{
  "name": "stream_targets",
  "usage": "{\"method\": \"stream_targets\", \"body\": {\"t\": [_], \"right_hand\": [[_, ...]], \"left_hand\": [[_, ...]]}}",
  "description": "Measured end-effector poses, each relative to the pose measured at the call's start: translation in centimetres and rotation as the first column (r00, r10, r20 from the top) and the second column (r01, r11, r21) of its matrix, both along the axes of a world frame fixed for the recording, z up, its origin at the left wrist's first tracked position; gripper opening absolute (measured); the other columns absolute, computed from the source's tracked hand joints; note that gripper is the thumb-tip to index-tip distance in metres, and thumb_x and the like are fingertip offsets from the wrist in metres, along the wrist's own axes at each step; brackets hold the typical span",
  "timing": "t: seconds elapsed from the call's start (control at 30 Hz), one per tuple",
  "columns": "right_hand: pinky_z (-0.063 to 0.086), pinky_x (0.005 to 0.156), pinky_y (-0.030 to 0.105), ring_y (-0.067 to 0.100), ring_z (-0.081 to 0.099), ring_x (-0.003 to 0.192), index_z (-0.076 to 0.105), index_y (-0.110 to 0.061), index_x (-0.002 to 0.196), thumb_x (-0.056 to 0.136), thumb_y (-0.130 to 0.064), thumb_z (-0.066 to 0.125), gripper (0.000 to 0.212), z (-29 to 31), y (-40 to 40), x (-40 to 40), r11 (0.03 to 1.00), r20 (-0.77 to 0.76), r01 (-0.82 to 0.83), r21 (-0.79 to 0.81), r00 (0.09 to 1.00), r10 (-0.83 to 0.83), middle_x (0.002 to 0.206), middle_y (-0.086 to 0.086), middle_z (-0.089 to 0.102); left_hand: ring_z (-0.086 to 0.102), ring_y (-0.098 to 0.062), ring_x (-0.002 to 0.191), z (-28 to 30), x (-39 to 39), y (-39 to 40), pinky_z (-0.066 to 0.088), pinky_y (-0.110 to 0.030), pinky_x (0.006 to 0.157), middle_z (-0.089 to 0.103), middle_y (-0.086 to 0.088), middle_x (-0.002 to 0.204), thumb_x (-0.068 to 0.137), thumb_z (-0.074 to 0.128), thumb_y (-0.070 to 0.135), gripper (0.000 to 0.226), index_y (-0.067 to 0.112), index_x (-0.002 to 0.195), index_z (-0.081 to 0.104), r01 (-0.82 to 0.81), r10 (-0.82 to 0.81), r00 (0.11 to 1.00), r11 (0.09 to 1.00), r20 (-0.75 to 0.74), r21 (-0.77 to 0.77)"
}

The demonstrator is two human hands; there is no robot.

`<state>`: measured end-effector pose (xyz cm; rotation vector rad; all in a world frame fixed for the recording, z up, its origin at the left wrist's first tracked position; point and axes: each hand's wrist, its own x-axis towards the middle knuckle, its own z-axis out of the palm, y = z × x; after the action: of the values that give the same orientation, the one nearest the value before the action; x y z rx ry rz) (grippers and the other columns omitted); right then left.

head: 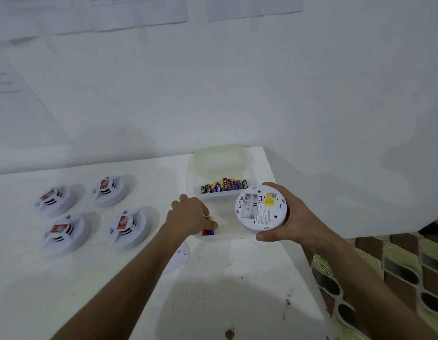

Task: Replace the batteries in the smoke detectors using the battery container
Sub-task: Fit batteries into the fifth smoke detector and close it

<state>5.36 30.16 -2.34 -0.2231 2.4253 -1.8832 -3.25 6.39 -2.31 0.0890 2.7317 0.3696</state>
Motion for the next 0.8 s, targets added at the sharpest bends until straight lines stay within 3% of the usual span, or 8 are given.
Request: {"method": "stream_targets", "body": {"t": [0.2, 0.43, 0.53, 0.63, 0.67, 0.73, 0.8], "right_hand": [[0.052, 0.082, 0.015, 0.003, 0.06, 0.111, 0.051, -0.029, 0.126, 0.054, -0.001, 0.092, 0.087, -0.1, 0.1, 0.0, 1.0, 0.007, 0.004, -0.004, 1.0, -0.004, 0.114, -0.02, 0.064], [0.051, 0.082, 0.013, 0.001, 0.059, 0.111, 0.05, -0.03, 0.124, 0.055, -0.002, 0.092, 0.086, 0.2, 0.0, -0.1, 1.0, 0.008, -0.002, 0.014, 1.0, 0.001, 0.113, -0.023, 0.063], [0.051, 0.081, 0.013, 0.0, 0.059, 0.11, 0.051, -0.031, 0.122, 0.055, -0.002, 0.092, 0.084, 0.6, -0.2, -0.3, 1.0, -0.006, -0.007, 0.019, 1.0, 0.007, 0.112, -0.024, 0.063], [0.051, 0.081, 0.015, 0.002, 0.06, 0.11, 0.051, -0.03, 0.124, 0.054, -0.001, 0.092, 0.086, 1.1, -0.4, -0.6, 1.0, -0.022, -0.01, 0.008, 1.0, 0.01, 0.113, -0.022, 0.064], [0.052, 0.082, 0.016, 0.002, 0.06, 0.11, 0.051, -0.03, 0.125, 0.054, -0.001, 0.092, 0.087, 1.3, -0.5, -0.6, 1.0, -0.032, -0.015, 0.002, 0.999, 0.015, 0.113, -0.021, 0.064], [0.052, 0.082, 0.017, 0.003, 0.06, 0.11, 0.051, -0.029, 0.126, 0.054, 0.0, 0.092, 0.087, 1.5, -0.8, -0.7, 1.0, -0.044, -0.026, -0.006, 0.999, 0.026, 0.114, -0.02, 0.064], [0.053, 0.083, 0.019, 0.007, 0.061, 0.111, 0.051, -0.027, 0.128, 0.054, -0.003, 0.093, 0.089, 1.8, -1.1, -0.9, 0.999, -0.056, -0.035, -0.011, 0.998, 0.034, 0.114, -0.017, 0.064]], "left_hand": [[0.047, -0.025, 0.11, -1.1, -0.8, 0.3, 0.043, -0.039, 0.096, 0.057, -0.003, 0.114, 0.065, 0.078, 0.059, 0.046, 0.028, 0.1, 0.075, -0.024, 0.024, 1.0, 1.0, -0.011, 0.013], [0.052, -0.025, 0.109, 0.4, -0.3, 0.4, 0.04, -0.043, 0.091, 0.06, 0.0, 0.117, 0.068, 0.081, 0.05, 0.02, 0.036, 0.075, 0.068, -0.132, 0.174, 0.969, 0.964, -0.173, 0.229], [0.048, -0.024, 0.113, 2.5, 0.1, 0.3, 0.035, -0.041, 0.088, 0.058, 0.002, 0.12, 0.072, 0.078, 0.051, 0.02, 0.036, 0.082, 0.072, -0.131, 0.201, 0.952, 0.95, -0.232, 0.283], [0.046, -0.021, 0.119, 5.2, 0.8, 0.1, 0.036, -0.041, 0.097, 0.053, 0.005, 0.125, 0.075, 0.075, 0.052, 0.02, 0.038, 0.088, 0.071, -0.079, 0.199, 0.929, 0.93, -0.312, 0.359], [0.052, -0.017, 0.112, 6.0, 1.1, 0.0, 0.042, -0.039, 0.095, 0.058, 0.007, 0.121, 0.075, 0.075, 0.051, 0.019, 0.037, 0.087, 0.071, -0.034, 0.188, 0.923, 0.909, -0.336, 0.416], [0.063, -0.007, 0.085, 7.7, 1.9, 0.4, 0.051, -0.023, 0.075, 0.07, 0.009, 0.101, 0.077, 0.077, 0.042, 0.015, 0.03, 0.085, 0.072, 0.065, 0.154, 0.927, 0.833, -0.342, 0.549], [0.065, -0.002, 0.071, 8.7, 2.9, 1.0, 0.047, -0.011, 0.063, 0.072, 0.012, 0.083, 0.078, 0.078, 0.033, 0.01, 0.027, 0.083, 0.072, 0.153, 0.094, 0.932, 0.773, -0.349, 0.616]]}}
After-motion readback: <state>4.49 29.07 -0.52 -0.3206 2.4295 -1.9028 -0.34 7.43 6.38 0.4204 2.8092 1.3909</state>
